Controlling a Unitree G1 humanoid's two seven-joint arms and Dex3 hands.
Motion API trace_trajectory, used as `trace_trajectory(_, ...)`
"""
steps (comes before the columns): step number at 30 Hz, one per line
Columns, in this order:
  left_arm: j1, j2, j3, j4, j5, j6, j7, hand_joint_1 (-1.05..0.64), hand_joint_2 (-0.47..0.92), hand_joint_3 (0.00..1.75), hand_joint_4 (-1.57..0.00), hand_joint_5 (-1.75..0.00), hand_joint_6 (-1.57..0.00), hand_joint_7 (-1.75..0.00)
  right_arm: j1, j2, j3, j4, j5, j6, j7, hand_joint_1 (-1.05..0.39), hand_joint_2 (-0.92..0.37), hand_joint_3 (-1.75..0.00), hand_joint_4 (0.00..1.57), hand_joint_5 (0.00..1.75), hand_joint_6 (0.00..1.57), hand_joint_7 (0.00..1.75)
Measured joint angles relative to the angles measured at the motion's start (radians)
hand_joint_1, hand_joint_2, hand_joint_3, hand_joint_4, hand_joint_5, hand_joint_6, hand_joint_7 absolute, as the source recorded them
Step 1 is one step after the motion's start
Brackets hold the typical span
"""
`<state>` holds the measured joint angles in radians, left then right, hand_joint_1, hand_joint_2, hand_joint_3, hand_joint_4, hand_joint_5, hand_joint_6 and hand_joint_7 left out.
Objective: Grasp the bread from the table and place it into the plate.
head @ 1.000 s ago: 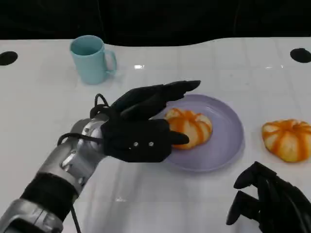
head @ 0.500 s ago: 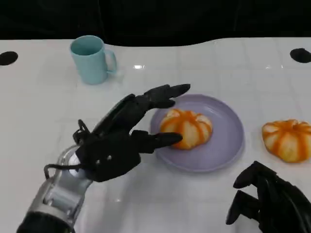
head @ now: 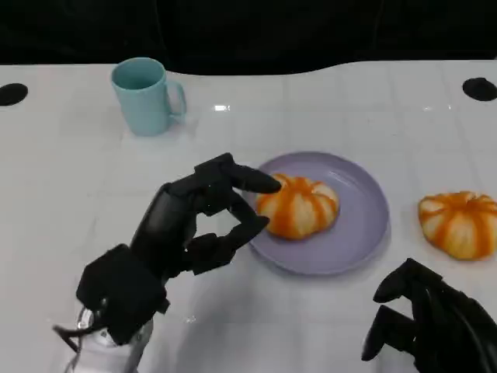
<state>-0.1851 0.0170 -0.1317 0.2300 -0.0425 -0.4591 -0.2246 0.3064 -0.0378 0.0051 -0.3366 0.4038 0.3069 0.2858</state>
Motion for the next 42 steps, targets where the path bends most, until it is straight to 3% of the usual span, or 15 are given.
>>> trace_trajectory(4, 0.065, -0.014, 0.027, -0.080, -0.128, 0.070, -0.036, -0.60, 0.92, 0.32, -0.66, -1.75, -0.49, -1.68, -0.001, 0.000, 0.001, -0.001, 0.000, 0.001, 0.000, -0.51, -0.92, -0.50, 0.61, 1.75, 0.39, 1.70)
trace_trajectory(17, 0.225, -0.039, 0.088, -0.183, -0.468, 0.287, -0.225, -0.62, 0.92, 0.30, -0.77, -1.75, -0.53, -1.74, 0.000, 0.000, 0.004, -0.005, 0.000, 0.001, -0.001, -0.53, -0.92, -0.48, 0.62, 1.75, 0.41, 1.71)
trace_trajectory(25, 0.316, -0.043, 0.119, -0.230, -0.502, 0.332, -0.253, -0.55, 0.92, 0.42, -0.78, -1.75, -0.53, -1.75, 0.002, -0.001, 0.002, -0.011, 0.003, 0.014, -0.001, -0.53, -0.92, -0.48, 0.61, 1.75, 0.41, 1.71)
trace_trajectory(42, 0.424, -0.055, 0.153, -0.276, -0.506, 0.393, -0.253, -0.54, 0.92, 0.43, -0.77, -1.75, -0.49, -1.75, 0.004, -0.001, 0.003, -0.031, 0.002, 0.019, -0.006, -0.53, -0.92, -0.47, 0.62, 1.75, 0.40, 1.69)
